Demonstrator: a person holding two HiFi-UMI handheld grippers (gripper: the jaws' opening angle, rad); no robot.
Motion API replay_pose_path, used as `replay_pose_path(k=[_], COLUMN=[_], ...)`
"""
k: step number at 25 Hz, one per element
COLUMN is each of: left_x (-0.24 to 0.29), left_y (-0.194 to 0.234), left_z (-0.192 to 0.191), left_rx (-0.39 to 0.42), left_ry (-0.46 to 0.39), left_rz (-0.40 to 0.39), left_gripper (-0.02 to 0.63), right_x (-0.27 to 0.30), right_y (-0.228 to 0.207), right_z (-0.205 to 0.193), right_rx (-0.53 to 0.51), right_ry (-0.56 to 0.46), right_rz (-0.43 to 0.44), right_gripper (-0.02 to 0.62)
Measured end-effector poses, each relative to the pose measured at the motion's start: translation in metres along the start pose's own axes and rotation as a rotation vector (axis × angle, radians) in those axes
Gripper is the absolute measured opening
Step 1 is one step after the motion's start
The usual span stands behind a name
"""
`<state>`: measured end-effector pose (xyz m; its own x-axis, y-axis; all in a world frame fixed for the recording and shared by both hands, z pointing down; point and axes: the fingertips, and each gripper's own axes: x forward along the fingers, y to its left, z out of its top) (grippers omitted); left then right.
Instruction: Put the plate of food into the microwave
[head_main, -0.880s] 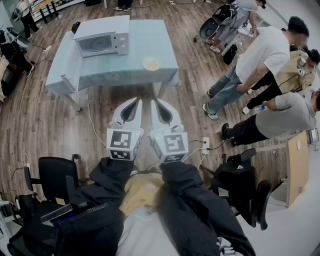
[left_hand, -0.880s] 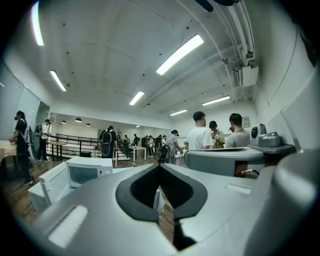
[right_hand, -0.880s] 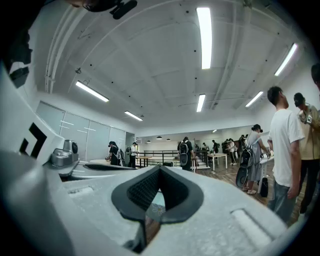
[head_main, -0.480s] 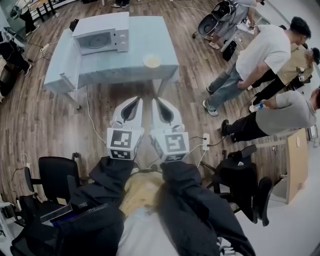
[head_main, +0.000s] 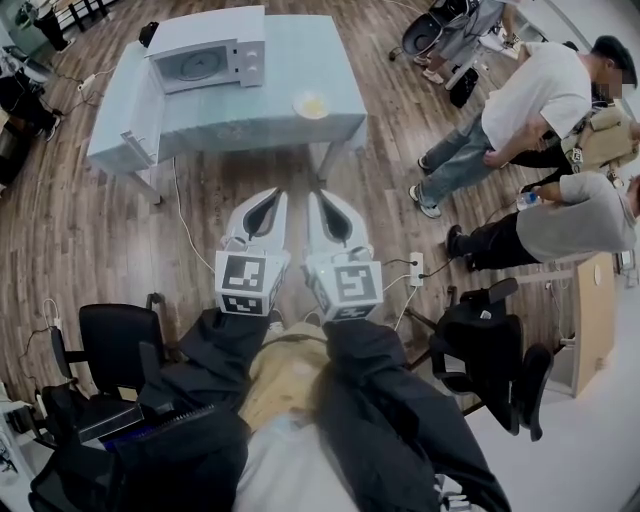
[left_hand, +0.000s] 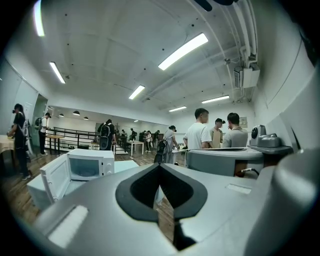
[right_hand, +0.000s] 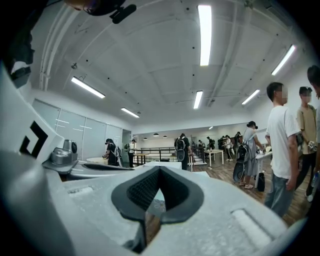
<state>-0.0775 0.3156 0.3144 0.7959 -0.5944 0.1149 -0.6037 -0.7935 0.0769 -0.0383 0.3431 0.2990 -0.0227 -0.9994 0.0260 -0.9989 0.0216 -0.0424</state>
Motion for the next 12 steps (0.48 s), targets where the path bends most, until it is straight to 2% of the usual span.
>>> replay_pose_path(k=[12], left_x=[0.001], left_y=[0.015], left_z=[-0.010], left_rx=[-0.015], left_ry=[0.020], left_rz=[-0.021], left_gripper=[-0.003], right_x=[0.011], right_y=[0.004], right_z=[-0.016], right_rx=[0.003], right_ry=[0.032], right_rz=[-0.028], right_gripper=[-0.002])
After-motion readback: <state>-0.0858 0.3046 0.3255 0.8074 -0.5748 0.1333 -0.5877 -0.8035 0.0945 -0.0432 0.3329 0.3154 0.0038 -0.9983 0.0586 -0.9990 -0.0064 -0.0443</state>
